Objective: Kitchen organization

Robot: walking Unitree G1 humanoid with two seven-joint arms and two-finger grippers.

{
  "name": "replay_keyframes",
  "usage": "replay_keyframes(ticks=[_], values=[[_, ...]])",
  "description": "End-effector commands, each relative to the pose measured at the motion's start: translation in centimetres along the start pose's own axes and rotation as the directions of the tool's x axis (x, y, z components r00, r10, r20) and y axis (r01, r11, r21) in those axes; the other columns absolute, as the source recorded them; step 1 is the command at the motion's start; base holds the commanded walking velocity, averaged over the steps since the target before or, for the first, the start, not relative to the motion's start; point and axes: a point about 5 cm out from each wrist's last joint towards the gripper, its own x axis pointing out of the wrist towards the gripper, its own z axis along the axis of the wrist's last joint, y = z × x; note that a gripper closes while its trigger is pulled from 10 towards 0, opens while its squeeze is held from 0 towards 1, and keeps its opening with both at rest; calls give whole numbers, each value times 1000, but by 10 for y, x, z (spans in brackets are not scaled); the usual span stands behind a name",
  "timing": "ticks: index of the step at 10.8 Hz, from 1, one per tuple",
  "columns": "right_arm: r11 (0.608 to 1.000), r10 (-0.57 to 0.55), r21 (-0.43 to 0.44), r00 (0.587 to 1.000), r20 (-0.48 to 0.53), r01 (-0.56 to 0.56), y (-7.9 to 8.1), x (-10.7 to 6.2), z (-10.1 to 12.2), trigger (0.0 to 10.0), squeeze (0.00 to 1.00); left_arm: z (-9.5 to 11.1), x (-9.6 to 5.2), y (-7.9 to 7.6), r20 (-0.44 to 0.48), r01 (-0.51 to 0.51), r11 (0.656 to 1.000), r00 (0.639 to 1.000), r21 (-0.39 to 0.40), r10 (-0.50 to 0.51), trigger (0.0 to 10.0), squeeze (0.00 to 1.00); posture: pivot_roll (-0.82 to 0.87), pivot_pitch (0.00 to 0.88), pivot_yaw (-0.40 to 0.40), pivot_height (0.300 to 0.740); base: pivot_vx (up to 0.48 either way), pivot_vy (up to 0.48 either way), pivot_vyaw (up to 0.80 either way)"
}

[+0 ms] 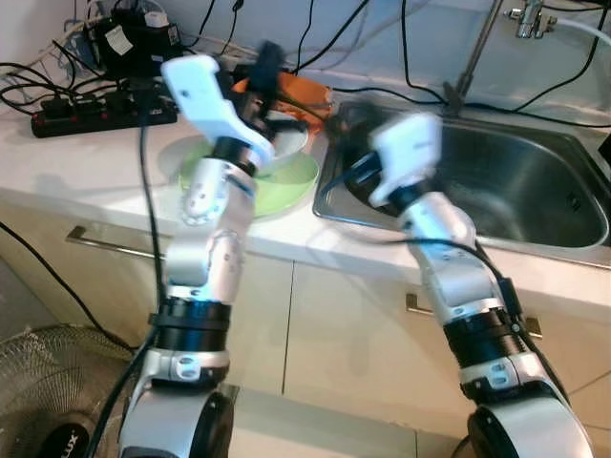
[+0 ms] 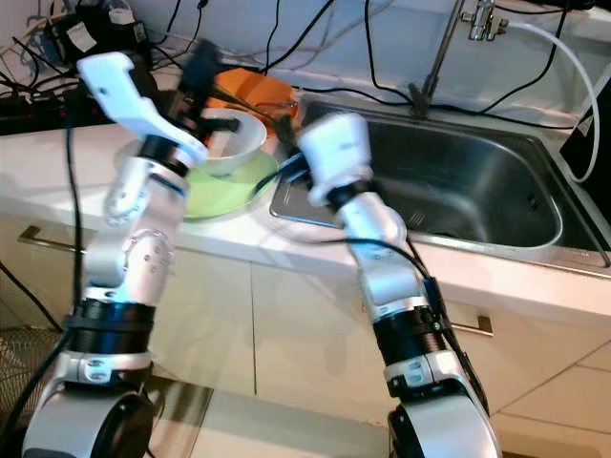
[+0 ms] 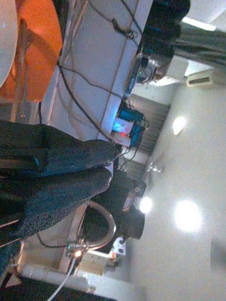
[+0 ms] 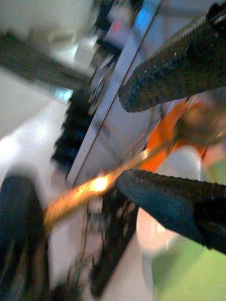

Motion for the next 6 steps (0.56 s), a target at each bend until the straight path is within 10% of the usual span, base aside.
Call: replay_keyframes(ticks=[1, 6], values=[[997, 77, -30, 997, 3, -77, 8, -4, 0, 10000, 0, -1, 0, -9, -11, 48, 999, 999, -4, -48, 10000, 0, 185, 0, -23, 740, 0, 0, 0], [997, 51, -51, 998, -23, -52, 11, -4, -3, 10000, 0, -9, -3, -19, -72, 111, 994, 991, -12, -112, 10000, 0, 196, 7, -22, 740, 0, 0, 0]])
